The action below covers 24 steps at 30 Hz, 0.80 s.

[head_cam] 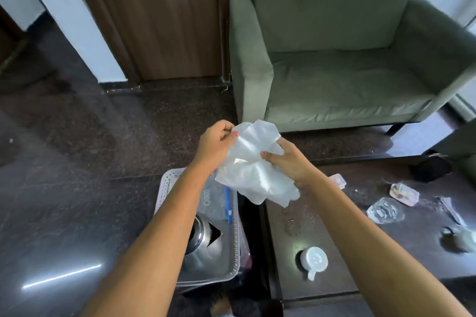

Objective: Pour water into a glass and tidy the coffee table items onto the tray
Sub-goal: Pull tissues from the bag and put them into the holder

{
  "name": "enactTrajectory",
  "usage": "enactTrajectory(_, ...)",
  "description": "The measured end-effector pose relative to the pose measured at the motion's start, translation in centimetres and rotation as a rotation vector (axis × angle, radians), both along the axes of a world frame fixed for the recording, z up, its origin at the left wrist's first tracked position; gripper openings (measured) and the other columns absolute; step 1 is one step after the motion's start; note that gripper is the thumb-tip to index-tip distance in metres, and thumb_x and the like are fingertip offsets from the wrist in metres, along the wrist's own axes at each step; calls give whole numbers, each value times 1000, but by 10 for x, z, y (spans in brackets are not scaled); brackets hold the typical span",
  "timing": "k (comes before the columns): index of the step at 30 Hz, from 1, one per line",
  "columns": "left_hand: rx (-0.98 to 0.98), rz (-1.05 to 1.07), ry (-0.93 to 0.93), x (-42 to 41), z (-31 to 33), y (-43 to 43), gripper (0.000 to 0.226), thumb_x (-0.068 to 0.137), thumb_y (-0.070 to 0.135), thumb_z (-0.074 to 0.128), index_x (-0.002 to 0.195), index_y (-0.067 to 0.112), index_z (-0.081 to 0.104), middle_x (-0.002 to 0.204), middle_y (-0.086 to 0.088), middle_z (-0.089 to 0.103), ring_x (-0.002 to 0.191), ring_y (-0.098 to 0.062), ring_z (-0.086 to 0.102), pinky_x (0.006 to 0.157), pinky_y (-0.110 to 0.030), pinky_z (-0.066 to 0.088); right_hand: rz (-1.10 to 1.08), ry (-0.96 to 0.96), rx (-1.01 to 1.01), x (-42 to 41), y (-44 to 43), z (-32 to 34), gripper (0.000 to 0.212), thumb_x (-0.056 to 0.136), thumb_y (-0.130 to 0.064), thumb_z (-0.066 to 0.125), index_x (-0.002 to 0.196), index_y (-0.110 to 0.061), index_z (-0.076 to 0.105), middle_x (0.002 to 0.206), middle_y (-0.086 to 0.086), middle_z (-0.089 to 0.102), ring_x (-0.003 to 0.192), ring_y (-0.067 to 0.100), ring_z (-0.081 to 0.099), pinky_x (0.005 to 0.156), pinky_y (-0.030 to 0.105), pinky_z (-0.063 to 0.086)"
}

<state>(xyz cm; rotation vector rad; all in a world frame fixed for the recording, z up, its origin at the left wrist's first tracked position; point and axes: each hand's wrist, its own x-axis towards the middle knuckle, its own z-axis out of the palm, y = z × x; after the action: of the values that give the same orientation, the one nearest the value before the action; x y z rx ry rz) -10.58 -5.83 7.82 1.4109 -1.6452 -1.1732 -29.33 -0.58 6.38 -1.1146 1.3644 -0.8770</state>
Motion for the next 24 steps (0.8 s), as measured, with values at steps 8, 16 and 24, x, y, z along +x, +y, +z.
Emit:
enactTrajectory(8, -206, 80, 6, -98, 37, 76, 20, 94, 12, 45, 111, 20, 52, 90, 2, 58, 72, -10, 50, 65, -26, 39, -61, 119, -105, -94, 77, 26, 37, 87, -14, 62, 118, -35, 58, 117, -3, 61, 98, 18, 63, 79, 31, 55)
enactTrajectory(16, 189, 63, 397, -214, 58, 149, 30, 96, 10, 41, 119, 29, 42, 110, -4, 58, 90, -21, 57, 65, -31, 45, -492, 273, -290, -165, 136, 52, 48, 87, -8, 56, 126, -35, 47, 95, -24, 53, 76, -9, 55, 55, -2, 38)
enactTrajectory(24, 233, -92, 476, -299, 48, 177, 20, 86, 32, 67, 104, 32, 58, 106, 6, 69, 98, -15, 67, 83, -32, 54, -714, 358, -361, -210, 150, 67, 48, 88, -5, 45, 124, -37, 39, 84, -14, 55, 74, 2, 54, 56, 14, 37)
